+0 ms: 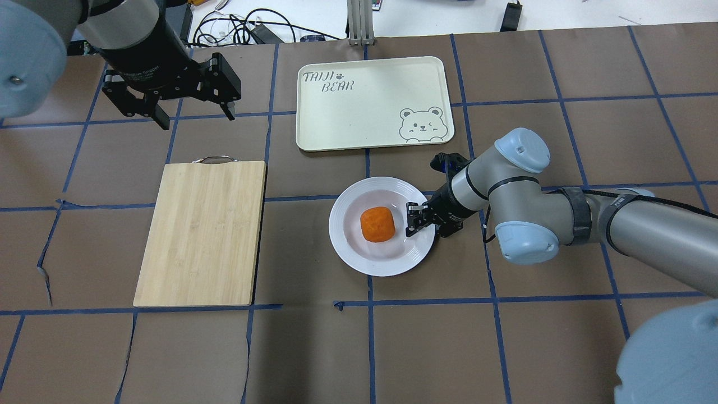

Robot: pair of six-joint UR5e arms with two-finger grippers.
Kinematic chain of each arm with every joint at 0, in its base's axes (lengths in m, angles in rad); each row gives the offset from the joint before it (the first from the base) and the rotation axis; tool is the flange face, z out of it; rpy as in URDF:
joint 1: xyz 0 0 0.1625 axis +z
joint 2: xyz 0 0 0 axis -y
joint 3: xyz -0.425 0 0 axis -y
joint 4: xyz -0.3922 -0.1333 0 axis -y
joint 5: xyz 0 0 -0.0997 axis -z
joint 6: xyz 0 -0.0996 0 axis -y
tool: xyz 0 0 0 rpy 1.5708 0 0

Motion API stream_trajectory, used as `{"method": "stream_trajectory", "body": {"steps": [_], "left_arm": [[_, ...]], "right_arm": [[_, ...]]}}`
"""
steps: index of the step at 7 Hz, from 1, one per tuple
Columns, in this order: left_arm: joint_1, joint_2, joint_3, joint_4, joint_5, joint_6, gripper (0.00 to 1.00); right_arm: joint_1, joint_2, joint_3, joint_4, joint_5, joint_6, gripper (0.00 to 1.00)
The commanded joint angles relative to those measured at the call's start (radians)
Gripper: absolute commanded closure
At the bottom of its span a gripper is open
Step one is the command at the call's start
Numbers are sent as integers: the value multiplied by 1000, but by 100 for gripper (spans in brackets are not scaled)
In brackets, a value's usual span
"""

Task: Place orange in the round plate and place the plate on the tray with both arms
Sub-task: 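Grasp the plate rim nearest the right gripper while the left arm withdraws, then slide the plate with the right gripper onto the bear tray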

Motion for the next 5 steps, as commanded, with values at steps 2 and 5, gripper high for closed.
{"method": "stream_trajectory", "body": {"steps": [2,5], "left_arm": [[0,1,-1,-1,0,-1,0],[0,1,-1,-1,0,-2,0]], "right_arm": [[18,-24,-51,0,16,214,98],[-2,-17,-136,-1,85,252,98]]}}
